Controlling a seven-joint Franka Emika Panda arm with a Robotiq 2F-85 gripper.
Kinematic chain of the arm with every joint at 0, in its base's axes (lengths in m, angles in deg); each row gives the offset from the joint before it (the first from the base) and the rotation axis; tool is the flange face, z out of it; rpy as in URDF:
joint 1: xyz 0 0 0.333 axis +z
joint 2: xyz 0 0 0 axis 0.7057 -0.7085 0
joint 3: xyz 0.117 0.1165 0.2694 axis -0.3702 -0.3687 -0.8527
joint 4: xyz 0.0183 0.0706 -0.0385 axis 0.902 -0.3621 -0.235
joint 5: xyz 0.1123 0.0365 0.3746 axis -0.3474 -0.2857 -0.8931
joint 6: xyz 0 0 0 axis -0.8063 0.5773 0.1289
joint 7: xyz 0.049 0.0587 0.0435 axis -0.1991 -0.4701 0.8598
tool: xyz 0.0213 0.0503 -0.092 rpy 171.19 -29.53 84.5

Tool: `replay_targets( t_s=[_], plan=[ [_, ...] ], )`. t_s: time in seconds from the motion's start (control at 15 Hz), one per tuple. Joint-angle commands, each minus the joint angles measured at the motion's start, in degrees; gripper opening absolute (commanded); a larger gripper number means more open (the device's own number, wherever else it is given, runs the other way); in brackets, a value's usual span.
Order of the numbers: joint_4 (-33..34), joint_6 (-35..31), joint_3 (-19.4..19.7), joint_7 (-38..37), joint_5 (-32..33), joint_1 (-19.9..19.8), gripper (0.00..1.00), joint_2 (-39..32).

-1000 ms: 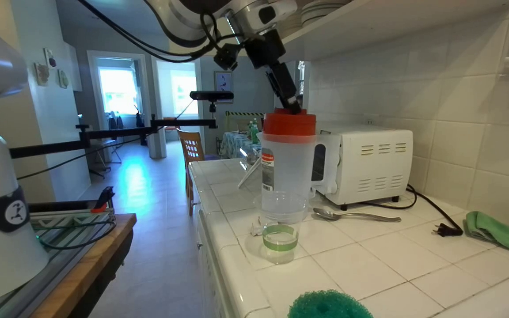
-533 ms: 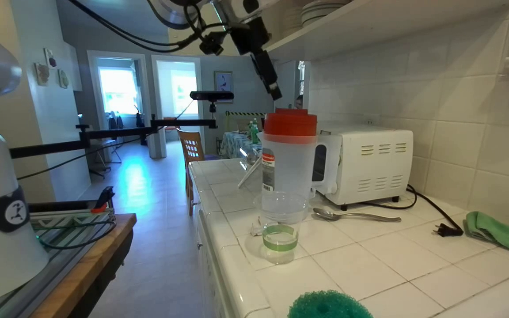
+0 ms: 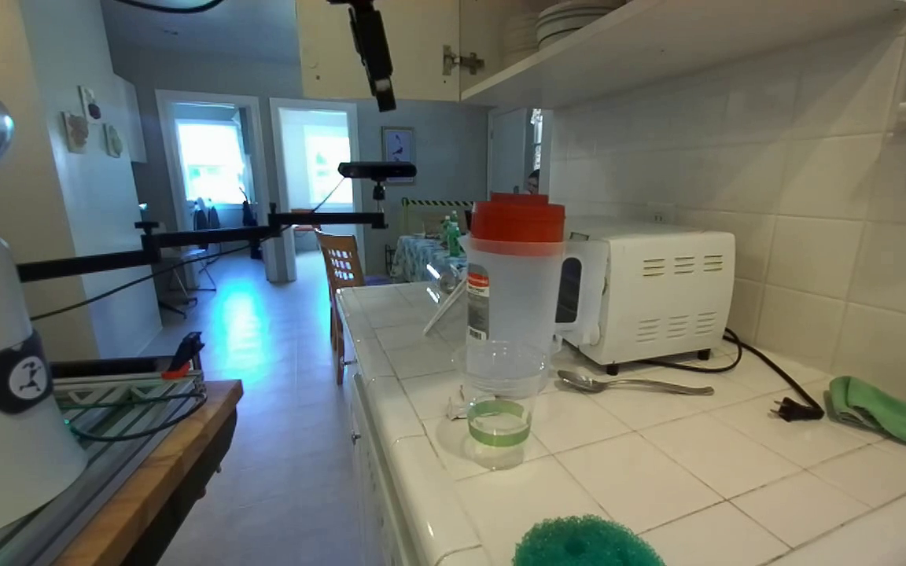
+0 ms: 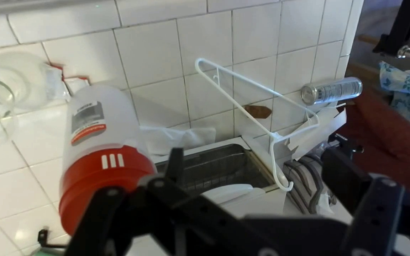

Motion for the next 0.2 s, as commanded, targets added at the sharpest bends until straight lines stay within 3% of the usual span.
replay_targets(
  t_s=[0.0, 0.13],
  plan=[
    [0.3, 0.4, -2.6, 1.3, -1.6, -2.7, 1.0, -0.4],
    [0.2, -0.3, -3.4, 1.1, -1.5, -2.9, 1.0, -1.6]
  ],
)
